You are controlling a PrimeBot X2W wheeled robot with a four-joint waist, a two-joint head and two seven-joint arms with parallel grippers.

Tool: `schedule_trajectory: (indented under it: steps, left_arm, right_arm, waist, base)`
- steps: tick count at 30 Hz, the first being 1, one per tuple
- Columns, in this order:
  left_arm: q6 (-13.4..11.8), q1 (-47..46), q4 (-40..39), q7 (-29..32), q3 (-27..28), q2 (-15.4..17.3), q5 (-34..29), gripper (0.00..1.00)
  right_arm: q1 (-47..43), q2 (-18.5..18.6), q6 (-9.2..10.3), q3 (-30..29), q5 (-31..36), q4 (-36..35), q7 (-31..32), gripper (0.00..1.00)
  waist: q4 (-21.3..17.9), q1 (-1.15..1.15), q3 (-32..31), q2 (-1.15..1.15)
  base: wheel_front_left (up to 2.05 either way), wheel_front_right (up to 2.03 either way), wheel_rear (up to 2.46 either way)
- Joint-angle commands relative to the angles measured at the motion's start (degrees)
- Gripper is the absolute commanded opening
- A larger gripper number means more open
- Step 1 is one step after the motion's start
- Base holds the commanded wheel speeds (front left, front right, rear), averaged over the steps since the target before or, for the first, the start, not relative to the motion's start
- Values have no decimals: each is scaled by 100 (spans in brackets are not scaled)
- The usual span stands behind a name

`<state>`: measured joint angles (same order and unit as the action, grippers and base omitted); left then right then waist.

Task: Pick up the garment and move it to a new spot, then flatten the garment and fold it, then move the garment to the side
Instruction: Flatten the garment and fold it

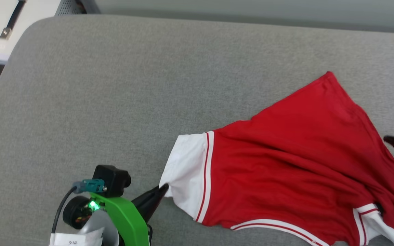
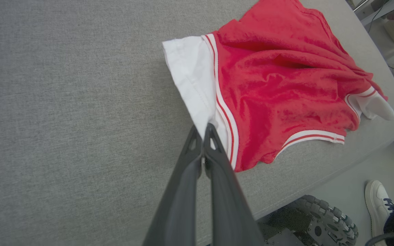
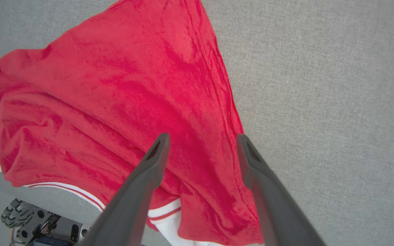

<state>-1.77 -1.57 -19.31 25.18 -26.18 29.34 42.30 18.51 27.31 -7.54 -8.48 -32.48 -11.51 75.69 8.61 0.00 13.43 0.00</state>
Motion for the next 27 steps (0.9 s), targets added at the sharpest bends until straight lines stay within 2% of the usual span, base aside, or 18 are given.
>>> schedule_trajectory:
  steps: [1,12,20,27]
  left_arm:
    - [10,-144,-46,-62,-17,13,-50,0]
    - [143,-575,-120,-206,-103,-144,-186,0]
    - [212,-725,-74,-322,-192,-281,-218,0]
    - [252,-822,-9,-421,-249,-378,-243,0]
  right_arm:
    - [308,-46,5,75,98,59,91,100]
    - [2192,6,5,466,789,1295,361,100]
    - [2723,120,5,717,1118,2038,190,100]
    - [2779,164,5,868,1217,2396,122,100]
  waist:
    - [287,0,375,0]
    - [883,0,1202,0]
    - [1141,0,1465,0]
    - [1273,0,1605,0]
  base:
    - [0,0,0]
    - [0,0,0]
    - [0,0,0]
    - [0,0,0]
